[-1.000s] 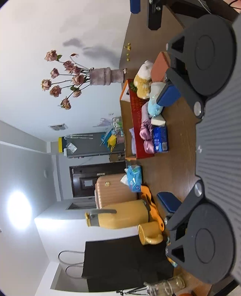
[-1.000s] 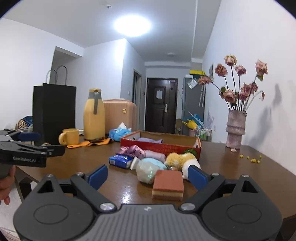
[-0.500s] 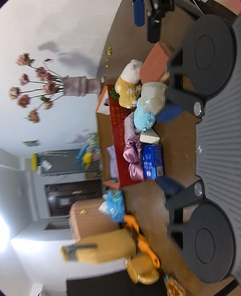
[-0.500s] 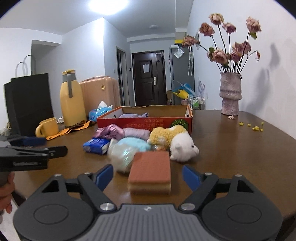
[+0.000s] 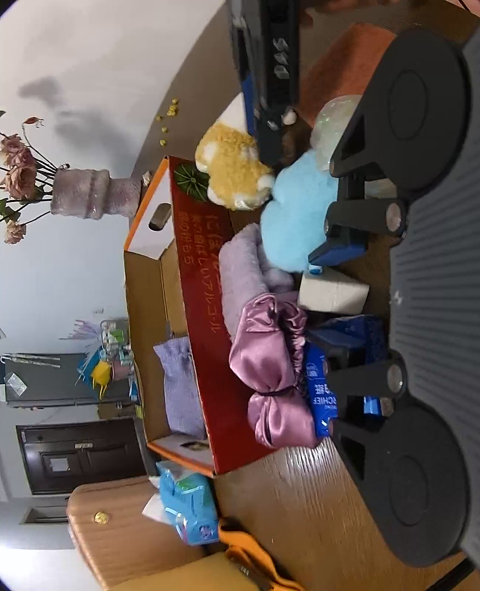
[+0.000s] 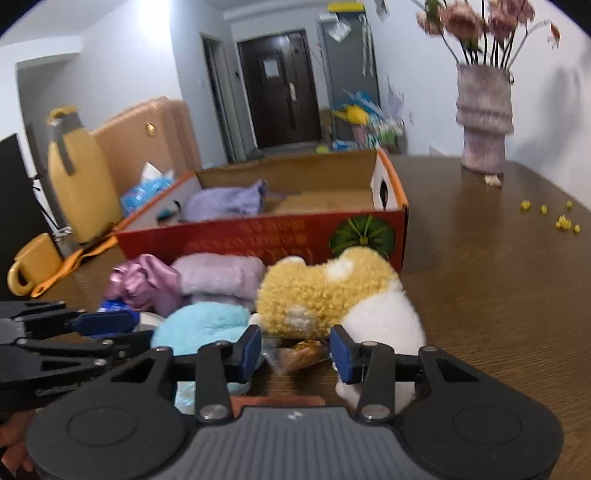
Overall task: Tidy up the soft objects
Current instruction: 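Grasp the white block with the left tool while the right tool grasps the snack packet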
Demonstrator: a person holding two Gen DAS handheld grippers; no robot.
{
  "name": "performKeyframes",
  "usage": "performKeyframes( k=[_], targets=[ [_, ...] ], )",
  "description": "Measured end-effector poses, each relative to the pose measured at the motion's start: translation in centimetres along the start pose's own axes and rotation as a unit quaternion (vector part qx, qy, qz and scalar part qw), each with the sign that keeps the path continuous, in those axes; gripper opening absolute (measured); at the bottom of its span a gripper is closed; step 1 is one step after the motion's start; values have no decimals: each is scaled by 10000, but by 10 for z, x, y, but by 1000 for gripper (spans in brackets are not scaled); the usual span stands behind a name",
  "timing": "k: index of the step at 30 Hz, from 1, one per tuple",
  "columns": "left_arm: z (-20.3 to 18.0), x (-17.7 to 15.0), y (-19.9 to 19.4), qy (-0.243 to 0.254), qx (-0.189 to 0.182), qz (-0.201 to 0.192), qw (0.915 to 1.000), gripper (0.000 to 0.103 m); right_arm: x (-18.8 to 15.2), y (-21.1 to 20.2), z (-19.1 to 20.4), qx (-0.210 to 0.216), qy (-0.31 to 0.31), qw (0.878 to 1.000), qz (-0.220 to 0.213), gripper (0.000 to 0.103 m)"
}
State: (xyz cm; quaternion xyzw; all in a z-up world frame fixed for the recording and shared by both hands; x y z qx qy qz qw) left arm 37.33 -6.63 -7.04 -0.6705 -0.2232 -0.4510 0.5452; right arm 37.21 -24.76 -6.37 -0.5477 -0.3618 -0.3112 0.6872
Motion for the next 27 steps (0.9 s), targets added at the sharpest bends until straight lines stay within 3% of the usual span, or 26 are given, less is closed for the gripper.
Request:
performKeyframes(
  k=[4, 6, 10, 12, 13, 14, 16, 20, 27],
  targets=[
    [4, 0, 4, -79, -251, -13, 9997, 40, -6, 12, 7, -301, -510, 9980, 231, 32],
    [3, -2, 2, -3, -359, -76, 9993, 46, -10, 14, 7, -384, -702, 9962, 344, 30],
    [2, -3, 1, -5, -485, -112, 9988, 52, -13, 9, 2, -308, -655, 9967, 371, 30],
    [0, -3, 2, -7, -489, -107, 9987, 48, -13, 7, 0, -296, -659, 9967, 381, 29],
    [-2, -4, 2, -30, -533, -63, 9986, 30, -14, 6, -1, -288, -648, 9968, 380, 29],
    [-4, -7, 4, -72, -626, 74, 9980, 19, -14, 5, -1, -253, -637, 9969, 373, 29],
    [-5, -9, 5, -32, -453, 25, 9990, 18, -15, 4, -2, -201, -620, 9973, 324, 19],
    [-6, -5, -7, -163, -433, -35, 9989, 17, -14, -5, -2, -129, -562, 9982, 178, 18],
    [-1, 5, -69, -273, 48, -431, 9987, 17, 5, -62, 10, 84, -677, 9963, -521, 18]
  ],
)
Point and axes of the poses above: each gripper's, at about its wrist camera, not at the fingertips, and y roughly the way its jaws point, z to its left, x to its top, the point moved 6 cm from there along y, roughly the way its jaws point, and after that the axes turned 6 degrees about -z, right-handed, at the moved point
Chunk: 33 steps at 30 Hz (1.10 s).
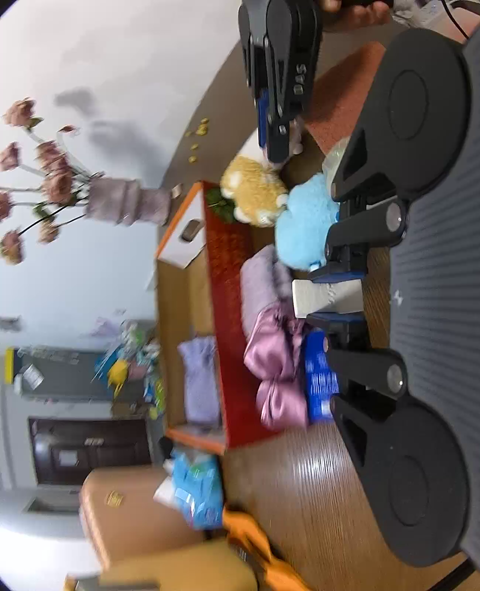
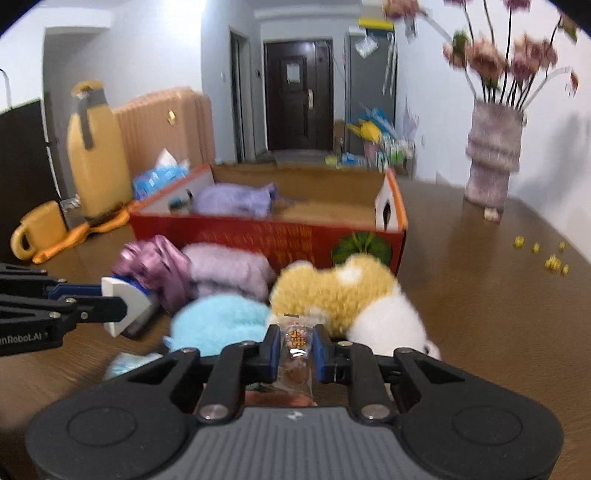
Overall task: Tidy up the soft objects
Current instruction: 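Grasp the white block with the left tool while the right tool grasps the snack packet, then carry the white block and snack packet into the box and open both tools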
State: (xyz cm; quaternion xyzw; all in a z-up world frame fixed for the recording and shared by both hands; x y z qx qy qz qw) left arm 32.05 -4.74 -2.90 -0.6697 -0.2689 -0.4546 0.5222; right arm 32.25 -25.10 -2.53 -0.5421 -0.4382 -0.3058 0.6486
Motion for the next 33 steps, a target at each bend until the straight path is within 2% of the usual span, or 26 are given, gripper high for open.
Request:
performKeyframes(
  k=[4, 10, 14, 18, 22, 25, 29, 33],
  targets=[
    [-2, 7, -42, -33, 174, -301, 9994, 17, 11, -39, 6, 138, 12, 9992, -382, 18],
    [-12, 16, -77, 32, 327, -575, 9978, 17, 15, -71, 14, 281, 20, 9976, -640, 18],
    [-12, 22, -82, 43, 345, -637, 9974, 17, 18, -76, 17, 410, 38, 9966, -712, 18],
    [-13, 41, -68, 232, 189, -628, 9976, 17, 34, -63, 15, 653, 81, 9952, -722, 18],
    [-7, 90, -22, 94, -131, -493, 9987, 17, 76, -21, 1, 1004, 290, 9927, -604, 18],
    [3, 132, 43, -65, -333, -144, 9993, 17, 117, 35, -20, 1098, 678, 9909, -396, 18],
    [18, 168, 147, -172, -175, 326, 9992, 17, 162, 135, -46, 1062, 1116, 9877, 250, 18],
    [36, 173, 243, -569, 30, 922, 9941, 18, 178, 236, -71, 717, 1513, 9818, 891, 18]
  ],
)
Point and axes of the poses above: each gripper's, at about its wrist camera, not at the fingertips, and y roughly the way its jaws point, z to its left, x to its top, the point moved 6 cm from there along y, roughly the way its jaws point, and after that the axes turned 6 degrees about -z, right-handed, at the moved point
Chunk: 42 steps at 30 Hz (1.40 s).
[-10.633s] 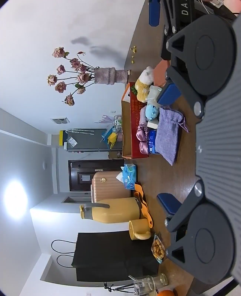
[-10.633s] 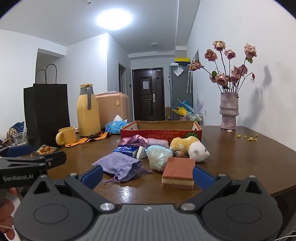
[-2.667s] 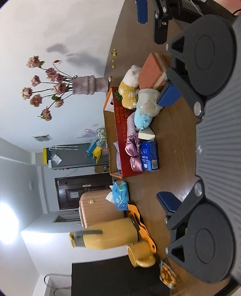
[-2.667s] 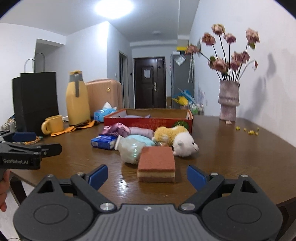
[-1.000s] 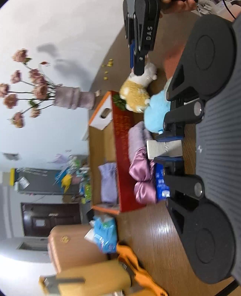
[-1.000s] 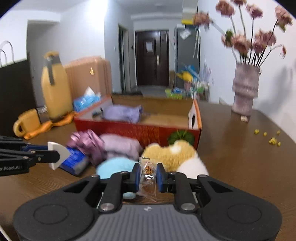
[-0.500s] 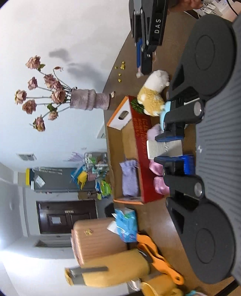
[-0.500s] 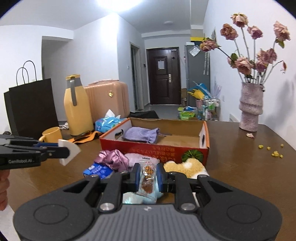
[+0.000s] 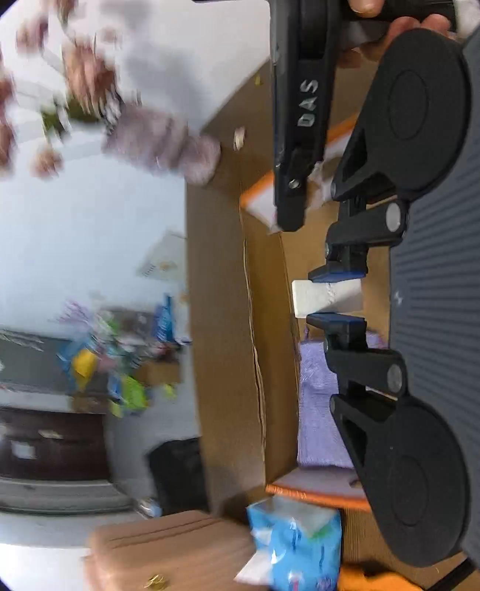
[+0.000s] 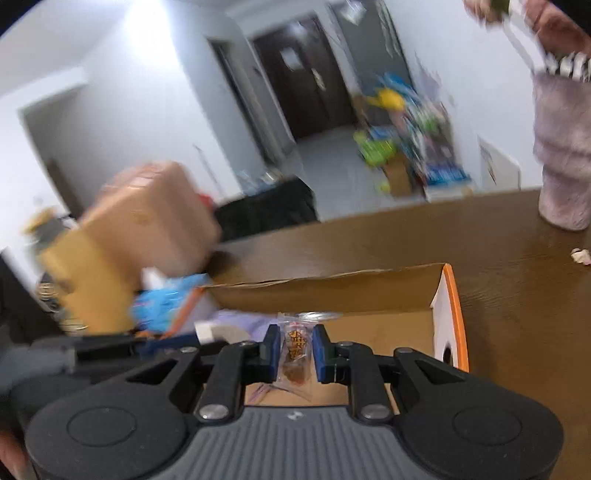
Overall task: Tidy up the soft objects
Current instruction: 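Carry the white block and snack packet into the box and open both tools, then withdraw both tools from the box back toward the pile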
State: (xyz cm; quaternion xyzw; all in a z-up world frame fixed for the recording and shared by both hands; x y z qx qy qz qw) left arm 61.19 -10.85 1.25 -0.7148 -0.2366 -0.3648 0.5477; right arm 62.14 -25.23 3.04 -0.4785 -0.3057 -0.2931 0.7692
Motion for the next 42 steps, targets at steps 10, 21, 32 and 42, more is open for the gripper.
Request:
performKeyframes(
  k=[10, 21, 32, 42],
  targets=[
    [25, -3, 69, 42, 122, 157, 9998, 48, 4, 91, -21, -322, -49, 9986, 414, 38],
    [41, 25, -18, 247, 546, -530, 9968, 64, 33, -3, -10, -421, -543, 9972, -307, 53],
    [43, -48, -189, 477, 1057, -1580, 9806, 86, -41, -168, 2, -224, -675, 9918, -1064, 68],
    [9, -190, -271, 384, 445, -1918, 9797, 99, -195, -265, 50, -245, -1775, 9724, -1496, 85]
  ],
)
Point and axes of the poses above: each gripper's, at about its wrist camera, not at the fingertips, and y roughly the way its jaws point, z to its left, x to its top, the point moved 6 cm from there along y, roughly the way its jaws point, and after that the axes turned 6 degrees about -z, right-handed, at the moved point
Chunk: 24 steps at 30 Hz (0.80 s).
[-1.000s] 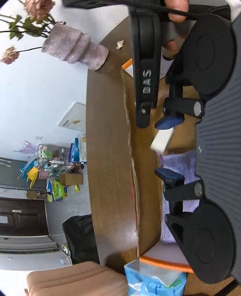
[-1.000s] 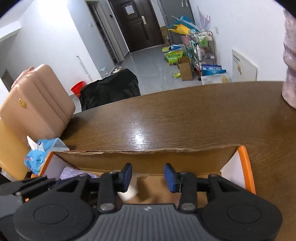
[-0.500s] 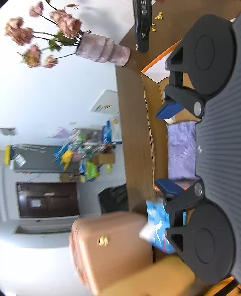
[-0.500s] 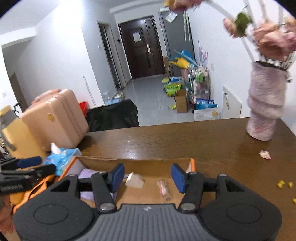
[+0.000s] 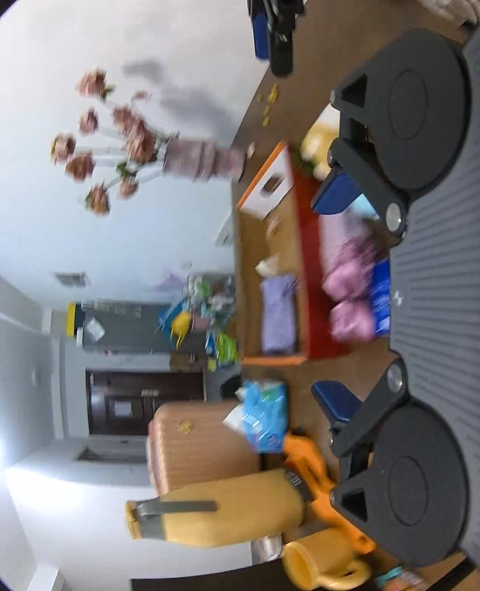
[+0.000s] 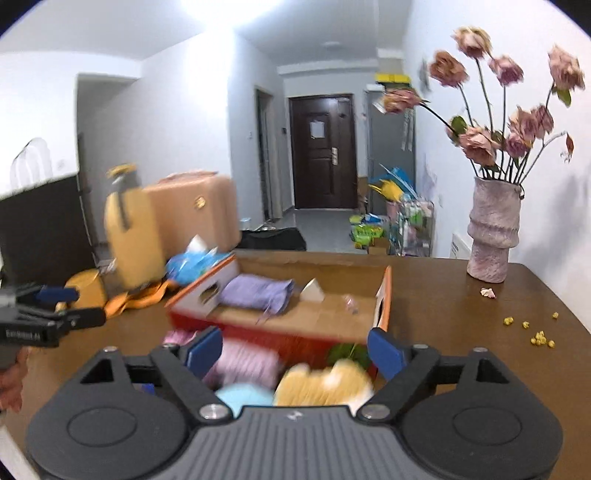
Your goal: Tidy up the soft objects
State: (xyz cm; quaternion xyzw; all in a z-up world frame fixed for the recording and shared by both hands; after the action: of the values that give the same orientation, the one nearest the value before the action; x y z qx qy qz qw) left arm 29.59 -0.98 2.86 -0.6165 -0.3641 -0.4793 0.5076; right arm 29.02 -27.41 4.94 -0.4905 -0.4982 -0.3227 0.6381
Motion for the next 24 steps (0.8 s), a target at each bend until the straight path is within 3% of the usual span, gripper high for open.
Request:
performKeyframes(
  k=[5, 10, 15, 17, 21, 24],
  targets=[
    [-15, -38, -21, -173, -405, 328, 9985, 100, -56, -22, 33, 28, -1, 9996, 292, 86],
    [-42, -47, -26, -68, -772, 432, 9961, 100, -102, -23, 51, 50, 307, 9977, 610, 86],
    [-83, -58, -9, 467, -927, 606, 9927, 100, -120, -11, 56, -336, 148, 9963, 772, 86],
    [-93, -61, 0, 512, -954, 625, 9922, 99, -126, -8, 57, -259, 181, 9960, 834, 85],
    [-95, -70, 24, 715, -446, 796, 9933, 96, -133, -9, 45, -200, -19, 9951, 970, 84],
    [-80, -73, 35, 815, 196, 937, 9921, 94, -133, -18, 10, -775, -21, 9924, 955, 84]
  ],
)
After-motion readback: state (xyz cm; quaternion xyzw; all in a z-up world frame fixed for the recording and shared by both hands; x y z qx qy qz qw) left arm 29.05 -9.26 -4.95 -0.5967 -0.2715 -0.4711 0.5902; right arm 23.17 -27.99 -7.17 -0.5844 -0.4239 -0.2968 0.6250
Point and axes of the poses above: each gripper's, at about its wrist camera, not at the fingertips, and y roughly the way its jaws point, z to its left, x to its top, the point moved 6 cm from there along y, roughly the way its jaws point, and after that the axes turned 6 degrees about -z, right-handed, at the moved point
